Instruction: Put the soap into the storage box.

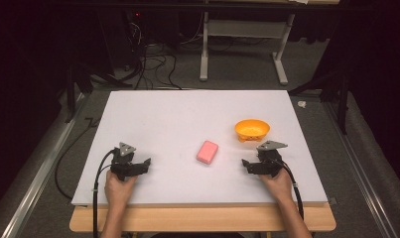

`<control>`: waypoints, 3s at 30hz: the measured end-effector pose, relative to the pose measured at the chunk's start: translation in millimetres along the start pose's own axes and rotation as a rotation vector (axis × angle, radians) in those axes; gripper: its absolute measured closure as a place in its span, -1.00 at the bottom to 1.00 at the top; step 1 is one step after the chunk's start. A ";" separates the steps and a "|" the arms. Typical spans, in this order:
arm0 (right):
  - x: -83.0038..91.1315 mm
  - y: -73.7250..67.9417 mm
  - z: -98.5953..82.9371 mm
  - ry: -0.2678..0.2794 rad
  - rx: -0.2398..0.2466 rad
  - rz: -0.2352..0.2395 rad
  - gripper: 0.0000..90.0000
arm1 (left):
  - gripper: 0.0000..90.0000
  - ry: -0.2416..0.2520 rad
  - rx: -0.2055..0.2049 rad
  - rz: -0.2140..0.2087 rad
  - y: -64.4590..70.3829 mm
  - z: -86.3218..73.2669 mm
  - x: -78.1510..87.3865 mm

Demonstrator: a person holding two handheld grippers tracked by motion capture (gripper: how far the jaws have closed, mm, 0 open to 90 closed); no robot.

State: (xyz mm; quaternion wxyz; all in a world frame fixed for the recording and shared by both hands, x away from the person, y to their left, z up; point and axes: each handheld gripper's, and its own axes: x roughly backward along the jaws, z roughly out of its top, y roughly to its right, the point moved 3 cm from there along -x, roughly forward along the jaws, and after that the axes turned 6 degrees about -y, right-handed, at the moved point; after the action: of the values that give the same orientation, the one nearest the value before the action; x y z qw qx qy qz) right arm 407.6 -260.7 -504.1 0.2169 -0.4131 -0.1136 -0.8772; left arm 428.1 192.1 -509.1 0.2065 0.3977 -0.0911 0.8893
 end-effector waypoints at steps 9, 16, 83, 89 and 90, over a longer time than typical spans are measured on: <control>0.0 0.0 0.0 0.000 0.000 0.000 -0.51 | -0.53 0.002 0.000 0.000 0.0 0.0 -0.1; 0.0 0.1 -0.1 0.000 -0.001 0.001 -0.51 | -0.53 0.001 -0.002 0.002 0.2 0.0 0.1; 25.8 -38.3 51.4 0.137 0.045 0.205 -0.68 | -0.53 0.000 0.001 0.000 -0.1 0.1 0.0; 23.3 -45.8 64.2 0.135 0.079 0.224 -0.69 | -0.54 0.001 0.002 0.001 -0.1 0.1 -0.1; 22.2 -48.1 67.4 0.133 0.091 0.227 -0.70 | -0.54 0.001 0.002 0.001 -0.1 0.1 -0.1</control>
State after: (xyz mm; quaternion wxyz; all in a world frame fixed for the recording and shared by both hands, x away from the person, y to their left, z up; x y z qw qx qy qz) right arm 417.8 -199.2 -445.2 0.3402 -0.3541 -0.0911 -0.8664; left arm 428.2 192.1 -509.2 0.2057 0.3976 -0.0905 0.8896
